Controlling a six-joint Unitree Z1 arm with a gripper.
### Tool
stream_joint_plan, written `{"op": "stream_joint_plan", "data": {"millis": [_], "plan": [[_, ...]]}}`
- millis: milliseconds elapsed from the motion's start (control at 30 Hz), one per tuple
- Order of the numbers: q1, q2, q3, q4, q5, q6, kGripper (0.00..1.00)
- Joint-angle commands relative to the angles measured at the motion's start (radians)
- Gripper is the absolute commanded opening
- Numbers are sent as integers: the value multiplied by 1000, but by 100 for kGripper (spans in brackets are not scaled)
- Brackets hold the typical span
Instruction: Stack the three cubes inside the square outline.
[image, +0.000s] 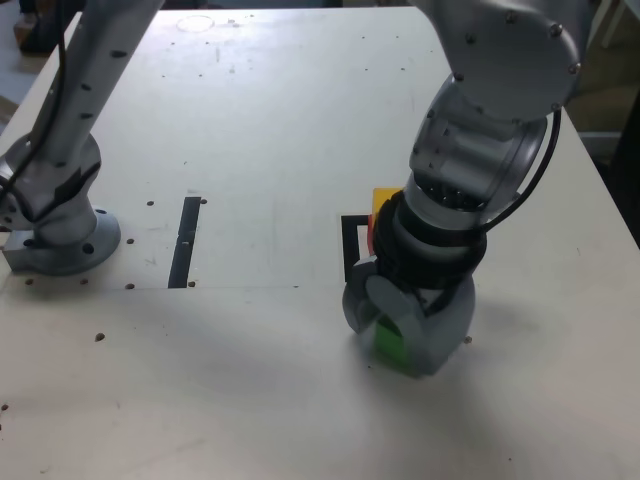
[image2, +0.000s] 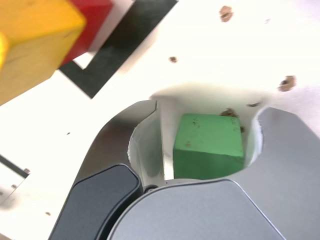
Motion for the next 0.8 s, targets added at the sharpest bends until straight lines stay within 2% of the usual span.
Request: {"op": "stream_joint_plan", "data": {"millis": [0,467,633,767], "plan": [[0,-17,1,13,-2,-5,52],[-11,-16,-9,14,-46,-15,52],[-11,-15,-14,0,-49,-14,42],[-11,-34,-15,14,-35,-18,36]]}}
